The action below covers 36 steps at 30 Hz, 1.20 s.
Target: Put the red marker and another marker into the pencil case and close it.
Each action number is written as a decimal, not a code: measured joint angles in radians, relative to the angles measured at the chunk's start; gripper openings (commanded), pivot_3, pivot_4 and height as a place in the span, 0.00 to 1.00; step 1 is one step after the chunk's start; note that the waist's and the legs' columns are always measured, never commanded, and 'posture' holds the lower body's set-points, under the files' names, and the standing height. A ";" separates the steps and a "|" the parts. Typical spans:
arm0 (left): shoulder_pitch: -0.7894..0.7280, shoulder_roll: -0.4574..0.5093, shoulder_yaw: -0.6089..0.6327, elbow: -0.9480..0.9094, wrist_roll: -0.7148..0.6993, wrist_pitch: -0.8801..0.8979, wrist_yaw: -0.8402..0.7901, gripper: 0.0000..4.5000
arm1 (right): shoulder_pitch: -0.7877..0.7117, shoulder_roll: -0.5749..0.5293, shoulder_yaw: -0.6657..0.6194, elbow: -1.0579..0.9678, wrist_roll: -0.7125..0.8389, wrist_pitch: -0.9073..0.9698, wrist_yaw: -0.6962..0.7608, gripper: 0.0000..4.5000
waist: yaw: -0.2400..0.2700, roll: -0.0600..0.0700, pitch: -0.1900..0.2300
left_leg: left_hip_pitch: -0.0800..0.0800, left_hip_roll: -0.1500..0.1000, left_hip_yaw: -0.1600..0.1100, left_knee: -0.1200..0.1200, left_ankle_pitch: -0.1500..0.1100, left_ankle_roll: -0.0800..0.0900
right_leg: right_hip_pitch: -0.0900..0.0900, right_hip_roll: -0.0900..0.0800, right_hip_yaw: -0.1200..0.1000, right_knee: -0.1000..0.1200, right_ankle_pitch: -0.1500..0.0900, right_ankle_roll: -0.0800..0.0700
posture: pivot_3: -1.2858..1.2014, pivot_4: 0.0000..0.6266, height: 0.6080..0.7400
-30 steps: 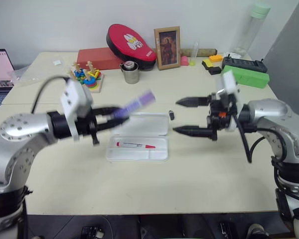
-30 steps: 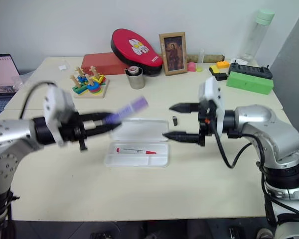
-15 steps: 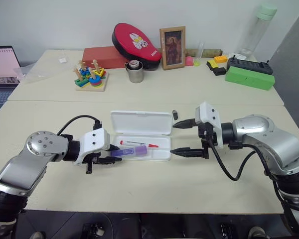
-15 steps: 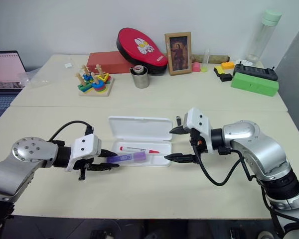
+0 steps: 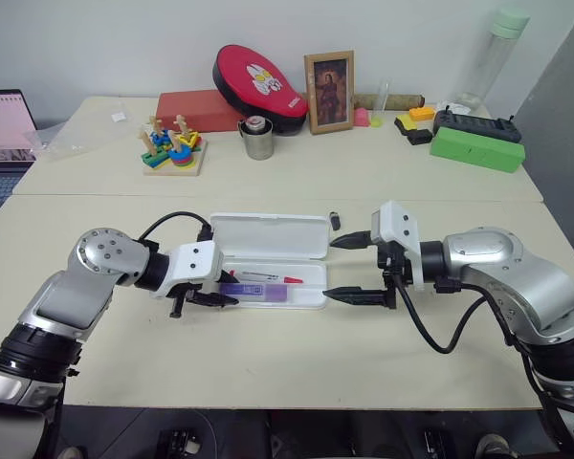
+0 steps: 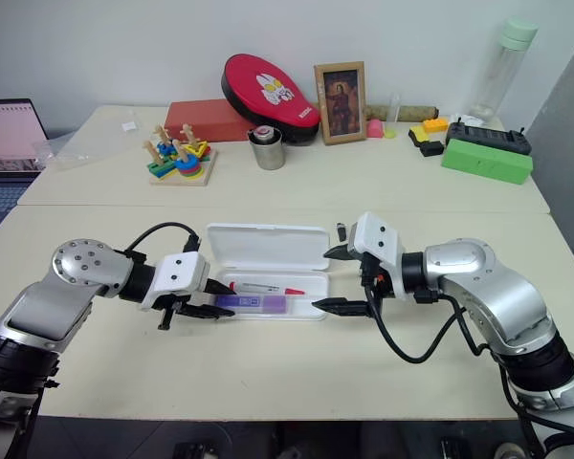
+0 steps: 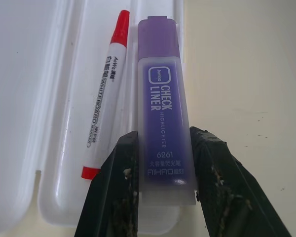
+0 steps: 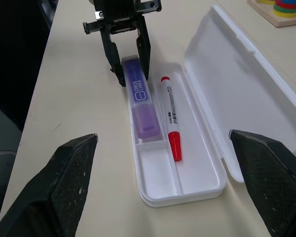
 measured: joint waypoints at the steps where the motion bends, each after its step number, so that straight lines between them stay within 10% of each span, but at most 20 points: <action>1: -0.013 -0.008 -0.008 0.014 0.011 -0.004 -0.003 0.26 | 0.002 0.000 0.000 -0.004 0.000 0.002 -0.002 1.00 | 0.000 0.000 0.000 | 0.000 0.000 0.000 0.000 0.000 0.000 | 0.000 0.000 0.000 0.000 0.000 0.000 | 0.52 0.24 1.00; 8: -0.040 -0.027 -0.027 0.060 0.051 -0.016 -0.032 0.26 | 0.008 0.000 -0.001 -0.018 0.001 0.012 -0.021 1.00 | -0.001 0.000 0.000 | 0.000 0.000 0.000 0.000 0.000 0.000 | 0.000 0.000 0.000 0.000 0.000 0.000 | 0.52 0.24 1.00; 11: -0.041 -0.034 -0.027 0.060 0.051 -0.012 -0.039 0.52 | 0.015 0.000 -0.001 -0.019 0.002 0.014 -0.025 1.00 | -0.001 0.000 0.000 | 0.000 0.000 0.000 0.000 0.000 0.000 | 0.000 0.000 0.000 0.000 0.000 0.000 | 0.52 0.24 1.00; 23: -0.041 -0.065 -0.015 0.036 0.037 0.048 -0.032 0.99 | 0.026 0.001 -0.022 -0.024 0.036 0.015 -0.032 1.00 | -0.001 0.000 0.000 | 0.000 0.000 0.000 0.000 0.000 0.000 | 0.000 0.000 0.000 0.000 0.000 0.000 | 0.52 0.24 1.00; 36: -0.033 -0.317 0.312 -0.240 -0.269 0.396 0.380 0.99 | -0.084 0.114 -0.153 0.335 -0.086 0.077 -0.350 1.00 | -0.003 -0.001 0.000 | 0.001 0.000 -0.001 0.002 0.000 0.000 | 0.002 0.000 -0.001 0.001 0.001 -0.001 | 0.52 0.24 1.00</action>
